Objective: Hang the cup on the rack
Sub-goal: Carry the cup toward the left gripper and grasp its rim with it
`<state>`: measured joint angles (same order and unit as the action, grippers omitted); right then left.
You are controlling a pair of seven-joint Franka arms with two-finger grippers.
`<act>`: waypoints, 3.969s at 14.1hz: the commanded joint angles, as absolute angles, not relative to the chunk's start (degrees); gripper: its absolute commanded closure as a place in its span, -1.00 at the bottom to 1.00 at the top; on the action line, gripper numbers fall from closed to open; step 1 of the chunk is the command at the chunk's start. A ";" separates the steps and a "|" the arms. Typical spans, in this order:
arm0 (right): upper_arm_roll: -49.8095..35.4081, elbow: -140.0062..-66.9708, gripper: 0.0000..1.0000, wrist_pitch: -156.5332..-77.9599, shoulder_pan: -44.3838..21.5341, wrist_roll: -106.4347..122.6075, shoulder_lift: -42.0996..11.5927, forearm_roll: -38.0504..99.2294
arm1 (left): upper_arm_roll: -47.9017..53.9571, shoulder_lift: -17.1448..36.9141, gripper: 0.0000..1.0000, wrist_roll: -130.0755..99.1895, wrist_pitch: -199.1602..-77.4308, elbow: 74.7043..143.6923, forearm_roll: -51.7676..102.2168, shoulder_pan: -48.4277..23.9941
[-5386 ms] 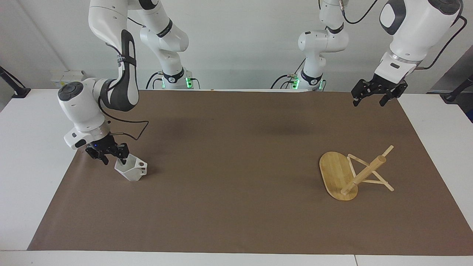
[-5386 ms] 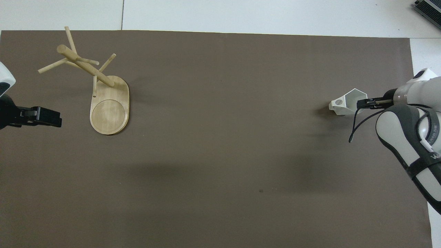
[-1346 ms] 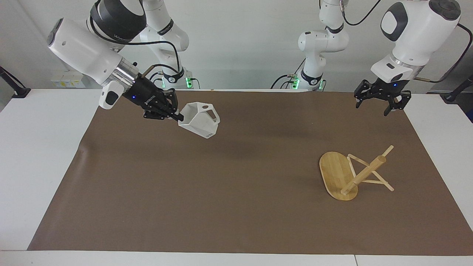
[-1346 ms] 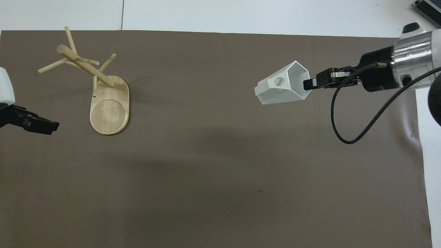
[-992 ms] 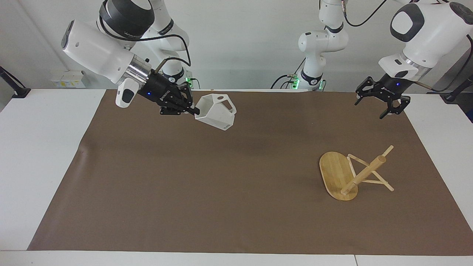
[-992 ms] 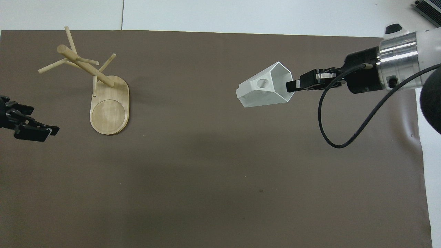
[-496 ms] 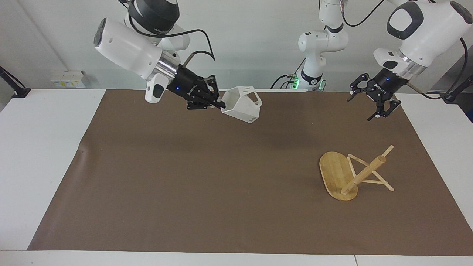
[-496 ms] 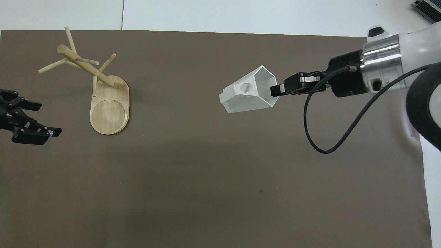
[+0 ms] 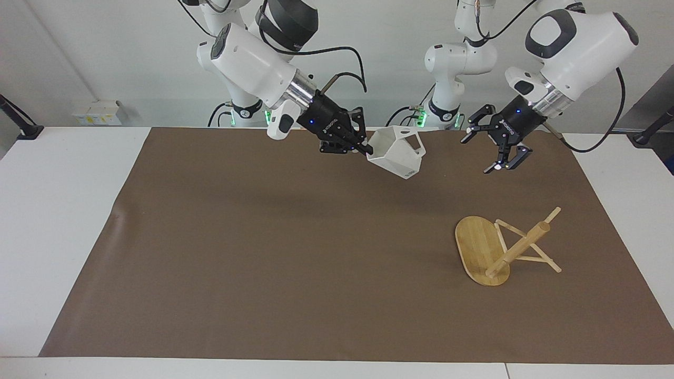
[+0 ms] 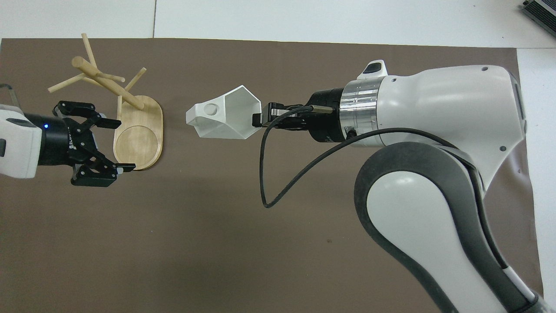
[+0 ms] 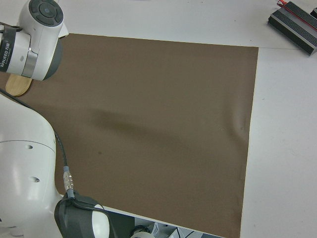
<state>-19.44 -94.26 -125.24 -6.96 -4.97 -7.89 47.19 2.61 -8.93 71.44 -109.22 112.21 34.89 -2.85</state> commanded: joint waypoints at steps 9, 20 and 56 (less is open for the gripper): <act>-19.42 -96.07 1.00 -127.18 -9.93 -4.13 -8.44 55.20 | 2.02 -10.63 -1.00 97.52 -122.78 122.77 54.64 -9.67; -19.34 -96.06 1.00 -127.62 -9.23 -2.55 -8.88 56.07 | 2.28 -10.63 -1.00 101.69 -125.33 123.40 66.61 -10.28; -19.34 -96.07 1.00 -129.20 -9.05 -2.81 -8.96 56.43 | 1.93 -6.86 -1.00 99.84 -120.32 116.37 68.64 -11.16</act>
